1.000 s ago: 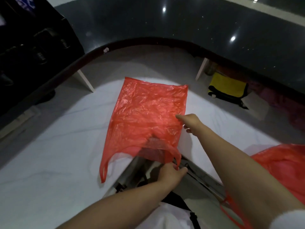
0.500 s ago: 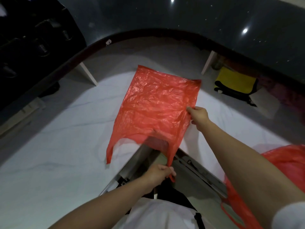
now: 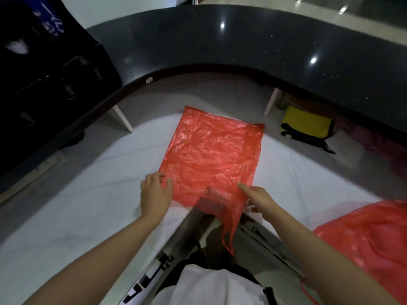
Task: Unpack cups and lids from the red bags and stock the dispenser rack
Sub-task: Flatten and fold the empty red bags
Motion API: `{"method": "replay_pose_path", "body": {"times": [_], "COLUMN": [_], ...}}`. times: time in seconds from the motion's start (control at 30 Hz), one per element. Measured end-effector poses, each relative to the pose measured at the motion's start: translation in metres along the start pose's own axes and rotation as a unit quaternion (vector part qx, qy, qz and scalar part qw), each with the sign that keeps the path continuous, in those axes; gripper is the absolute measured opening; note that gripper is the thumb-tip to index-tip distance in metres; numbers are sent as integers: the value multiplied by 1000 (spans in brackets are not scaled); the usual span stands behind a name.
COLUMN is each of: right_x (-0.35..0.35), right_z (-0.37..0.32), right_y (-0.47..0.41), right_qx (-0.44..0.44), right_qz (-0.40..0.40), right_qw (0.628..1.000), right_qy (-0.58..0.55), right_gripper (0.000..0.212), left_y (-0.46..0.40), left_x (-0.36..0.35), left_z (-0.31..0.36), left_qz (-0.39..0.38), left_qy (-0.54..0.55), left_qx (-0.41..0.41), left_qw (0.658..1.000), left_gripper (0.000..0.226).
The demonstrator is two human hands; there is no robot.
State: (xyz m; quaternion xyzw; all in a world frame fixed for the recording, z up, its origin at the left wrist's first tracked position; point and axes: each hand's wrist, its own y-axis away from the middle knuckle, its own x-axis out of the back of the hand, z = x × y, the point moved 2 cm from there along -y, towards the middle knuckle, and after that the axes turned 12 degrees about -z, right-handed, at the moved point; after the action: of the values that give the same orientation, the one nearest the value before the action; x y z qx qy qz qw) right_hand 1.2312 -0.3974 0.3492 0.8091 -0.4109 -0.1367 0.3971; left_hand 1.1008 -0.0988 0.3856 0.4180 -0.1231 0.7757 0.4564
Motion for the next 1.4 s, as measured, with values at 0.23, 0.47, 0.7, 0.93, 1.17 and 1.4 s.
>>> {"method": "replay_pose_path", "body": {"times": [0.23, 0.47, 0.7, 0.93, 1.17, 1.4], "right_x": [-18, -6, 5, -13, -22, -17], "right_z": [30, 28, 29, 51, 53, 48], "right_y": [12, 9, 14, 21, 13, 10], "right_qx": [35, 69, 68, 56, 19, -35], "right_qz": [29, 125, 153, 31, 79, 95], "right_qw": [999, 987, 974, 977, 996, 955], "right_qy": [-29, -69, -150, -203, 42, 280], "right_gripper": [26, 12, 18, 15, 22, 18], "left_y": [-31, -31, -25, -21, -30, -33], "left_x": [9, -10, -24, -17, -9, 1], "left_z": [-49, -45, -46, -76, -80, -87], "left_qz": [-223, -184, -188, -213, -244, -243], "left_qy": [28, 113, 257, 200, -43, -107], "left_qx": [150, 131, 173, 190, 120, 113], "left_qw": [963, 968, 932, 937, 961, 958], "left_gripper": [44, 8, 17, 25, 25, 23]}}
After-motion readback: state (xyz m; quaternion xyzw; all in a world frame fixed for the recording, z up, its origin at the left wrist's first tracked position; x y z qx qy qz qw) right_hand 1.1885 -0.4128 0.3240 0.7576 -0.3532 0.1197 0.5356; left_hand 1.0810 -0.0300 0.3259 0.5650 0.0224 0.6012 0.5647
